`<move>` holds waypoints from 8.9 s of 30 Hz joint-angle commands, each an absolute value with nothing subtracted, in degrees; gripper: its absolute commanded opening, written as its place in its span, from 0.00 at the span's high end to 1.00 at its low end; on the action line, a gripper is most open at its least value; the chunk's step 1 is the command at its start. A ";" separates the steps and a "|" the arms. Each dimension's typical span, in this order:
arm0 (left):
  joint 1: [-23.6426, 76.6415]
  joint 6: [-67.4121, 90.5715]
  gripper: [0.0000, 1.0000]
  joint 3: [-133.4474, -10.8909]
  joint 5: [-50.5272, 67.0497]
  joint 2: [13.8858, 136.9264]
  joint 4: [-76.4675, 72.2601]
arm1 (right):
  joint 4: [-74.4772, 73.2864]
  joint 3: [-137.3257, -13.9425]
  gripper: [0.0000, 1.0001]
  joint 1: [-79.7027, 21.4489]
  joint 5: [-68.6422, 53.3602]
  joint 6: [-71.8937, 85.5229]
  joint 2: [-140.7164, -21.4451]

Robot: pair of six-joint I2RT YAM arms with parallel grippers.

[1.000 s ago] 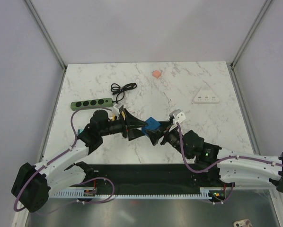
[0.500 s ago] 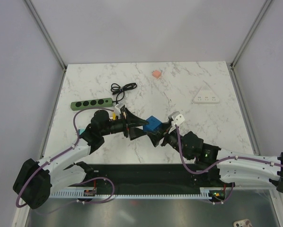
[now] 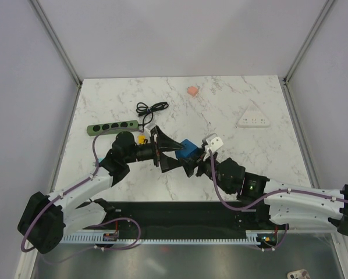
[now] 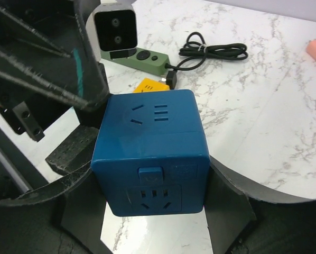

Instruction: Insert the plug

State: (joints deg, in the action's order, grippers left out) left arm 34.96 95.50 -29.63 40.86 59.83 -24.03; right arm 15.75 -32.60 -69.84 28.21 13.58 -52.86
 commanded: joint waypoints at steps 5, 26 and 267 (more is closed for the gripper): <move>30.51 85.71 0.00 -34.62 46.93 62.75 -19.88 | -4.87 -46.39 1.00 -63.22 34.80 16.08 -53.26; 25.22 24.71 0.00 -52.91 22.95 64.59 26.10 | -46.14 -90.68 1.00 -6.25 10.02 2.65 -101.24; 23.91 26.46 0.02 -51.06 12.13 55.90 38.58 | -44.46 -68.02 0.13 -11.51 7.38 9.75 -88.95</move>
